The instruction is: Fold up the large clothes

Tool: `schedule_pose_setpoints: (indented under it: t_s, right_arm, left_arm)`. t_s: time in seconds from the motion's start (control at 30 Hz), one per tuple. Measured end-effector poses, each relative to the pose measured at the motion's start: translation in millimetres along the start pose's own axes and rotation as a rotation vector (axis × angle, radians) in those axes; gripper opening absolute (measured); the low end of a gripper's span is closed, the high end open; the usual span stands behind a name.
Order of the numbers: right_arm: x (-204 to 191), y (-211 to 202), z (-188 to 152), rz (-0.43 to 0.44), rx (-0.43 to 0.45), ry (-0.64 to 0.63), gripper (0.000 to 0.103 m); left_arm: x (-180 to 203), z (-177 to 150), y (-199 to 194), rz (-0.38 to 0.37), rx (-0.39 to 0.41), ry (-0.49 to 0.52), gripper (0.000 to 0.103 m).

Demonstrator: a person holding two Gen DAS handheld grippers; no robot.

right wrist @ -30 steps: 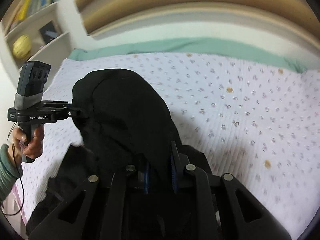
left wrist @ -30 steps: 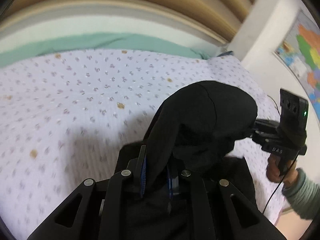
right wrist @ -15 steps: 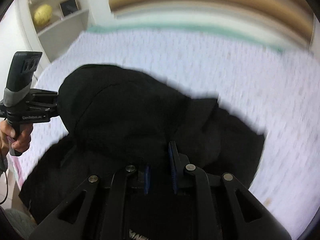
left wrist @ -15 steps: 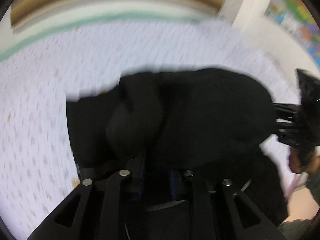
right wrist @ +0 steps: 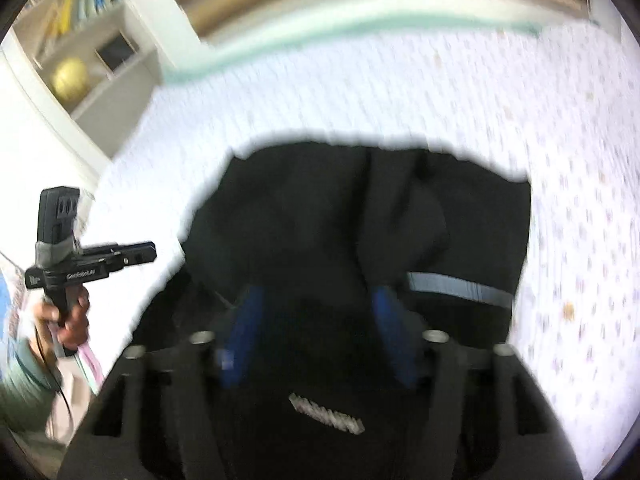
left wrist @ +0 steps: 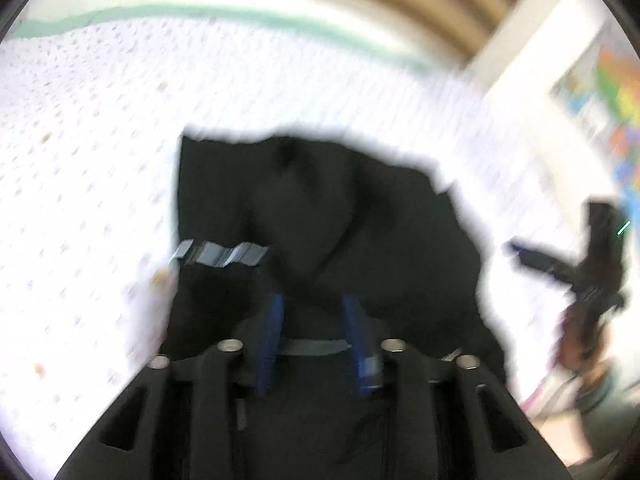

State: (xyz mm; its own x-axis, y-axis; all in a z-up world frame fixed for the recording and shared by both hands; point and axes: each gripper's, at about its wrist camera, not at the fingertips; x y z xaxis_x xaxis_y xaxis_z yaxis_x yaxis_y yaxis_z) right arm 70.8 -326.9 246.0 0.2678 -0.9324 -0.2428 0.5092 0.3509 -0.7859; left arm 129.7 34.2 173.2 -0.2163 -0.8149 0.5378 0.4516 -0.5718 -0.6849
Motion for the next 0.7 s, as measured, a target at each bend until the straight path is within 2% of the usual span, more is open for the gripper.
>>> schedule_pose_setpoints:
  t_s: [0.03,0.1,0.13,0.17,0.27,0.37,0.4,0.5,0.57,0.63,0.7]
  right_arm:
    - [-6,6,13,0.01,0.007,0.008,0.071]
    - [-18,30,31,-0.02,0.0,0.001,0.071]
    - [-21,43,35,-0.048,-0.013,-0.003,0.071]
    - [-24,63,37,-0.073,-0.045,-0.003,0.071]
    - [-15,116,19,-0.108,-0.164,0.022,0.071]
    - [6,165,-14,-0.127,-0.276,0.067,0.069]
    - [9,170,-25,-0.131,-0.271,0.073,0.068]
    - [3,171,-35,-0.163,-0.244,0.016,0.068]
    - [1,169,-30,-0.165,-0.261,0.009,0.068]
    - [-3,154,-26,-0.132,-0.269,0.015,0.068]
    - [-13,122,-24,-0.066,-0.225,0.003,0.068]
  left_arm:
    - [2,12,0,-0.045,0.027,-0.03,0.054]
    - [8,36,14,-0.16,0.063,-0.084,0.055]
    - [7,44,26,-0.193,0.064,-0.108,0.055]
    - [5,50,38,-0.193,0.059,-0.13,0.054]
    - [-5,57,89,-0.167,-0.02,-0.166,0.054]
    - [-23,24,149,-0.011,-0.171,-0.172,0.053]
    - [-30,11,160,-0.008,-0.184,-0.201,0.053]
    - [-36,-6,164,-0.025,-0.124,-0.211,0.053]
    - [-28,-10,159,-0.015,-0.121,-0.214,0.053]
    - [-18,-2,155,0.001,-0.121,-0.18,0.053]
    - [-6,2,139,-0.008,-0.104,-0.132,0.053]
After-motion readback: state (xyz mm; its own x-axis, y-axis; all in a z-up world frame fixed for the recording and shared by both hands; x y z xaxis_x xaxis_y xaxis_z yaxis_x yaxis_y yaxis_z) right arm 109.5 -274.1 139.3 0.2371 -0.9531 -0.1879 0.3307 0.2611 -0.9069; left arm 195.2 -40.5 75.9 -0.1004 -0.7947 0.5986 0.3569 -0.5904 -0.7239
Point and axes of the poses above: each gripper's, at about its wrist camera, not at the fingertips, and y roughly the way its jaws point, x to its right, z to its top, and after that the axes turned 8 degrees about -z, right-handed
